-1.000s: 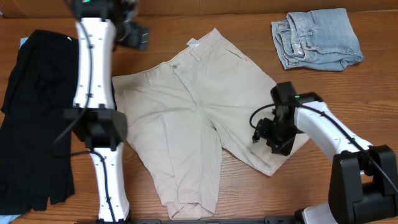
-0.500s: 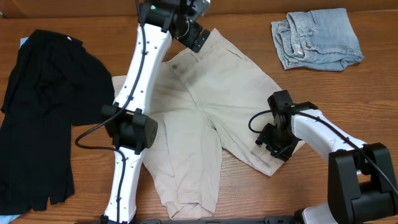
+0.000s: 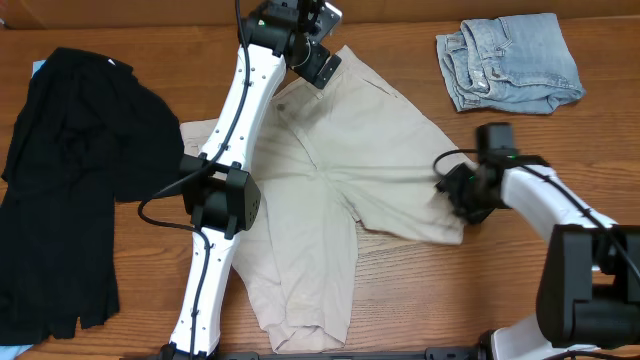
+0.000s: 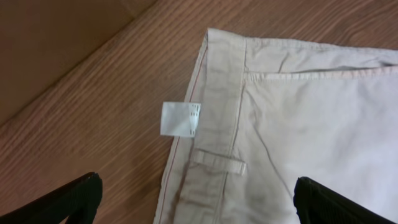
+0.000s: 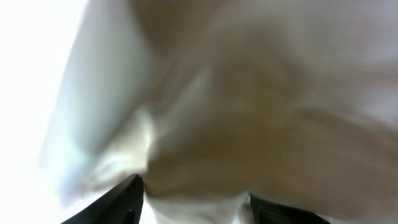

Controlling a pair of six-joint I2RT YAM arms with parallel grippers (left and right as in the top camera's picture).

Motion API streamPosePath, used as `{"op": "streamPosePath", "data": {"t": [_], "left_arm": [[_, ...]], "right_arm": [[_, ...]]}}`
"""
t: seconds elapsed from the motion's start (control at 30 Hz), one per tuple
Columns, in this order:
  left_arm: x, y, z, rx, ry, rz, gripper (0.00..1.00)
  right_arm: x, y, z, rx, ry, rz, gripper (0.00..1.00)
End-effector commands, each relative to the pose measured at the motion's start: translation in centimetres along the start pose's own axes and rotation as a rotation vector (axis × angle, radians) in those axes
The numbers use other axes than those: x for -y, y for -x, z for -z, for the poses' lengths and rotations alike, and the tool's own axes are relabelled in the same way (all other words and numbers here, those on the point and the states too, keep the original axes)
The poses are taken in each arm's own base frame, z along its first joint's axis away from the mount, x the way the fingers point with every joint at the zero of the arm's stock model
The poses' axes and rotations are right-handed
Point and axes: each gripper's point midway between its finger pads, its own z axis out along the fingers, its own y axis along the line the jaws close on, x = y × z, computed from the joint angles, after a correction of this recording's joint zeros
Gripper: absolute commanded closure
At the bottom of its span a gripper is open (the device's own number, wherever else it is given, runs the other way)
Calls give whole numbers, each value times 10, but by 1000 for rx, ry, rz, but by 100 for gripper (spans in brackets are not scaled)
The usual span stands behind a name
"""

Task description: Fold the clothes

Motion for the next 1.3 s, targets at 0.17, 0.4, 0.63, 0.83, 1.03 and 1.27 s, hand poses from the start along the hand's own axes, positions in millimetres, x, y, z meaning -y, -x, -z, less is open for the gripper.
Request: {"op": "streamPosePath", "data": {"t": [0.17, 0.4, 0.63, 0.83, 1.03, 1.27], "left_arm": [[12, -16, -56, -24, -28, -28, 0], [19, -36, -96, -52, -52, -26, 0], [23, -43, -103, -69, -62, -22, 19], [22, -43, -103, -69, -61, -22, 63], [5, -45, -103, -75, 8, 41, 92], [-52, -63, -97, -104, 180, 246, 96]], "right_arm": [[41, 56, -29, 148, -63, 63, 41], [27, 60, -17, 114, -39, 90, 28], [14, 62, 0, 69, -29, 90, 18], [2, 67, 25, 73, -17, 109, 16], [-4, 66, 50, 85, -9, 122, 15], [-1, 60, 58, 75, -16, 122, 13]]}}
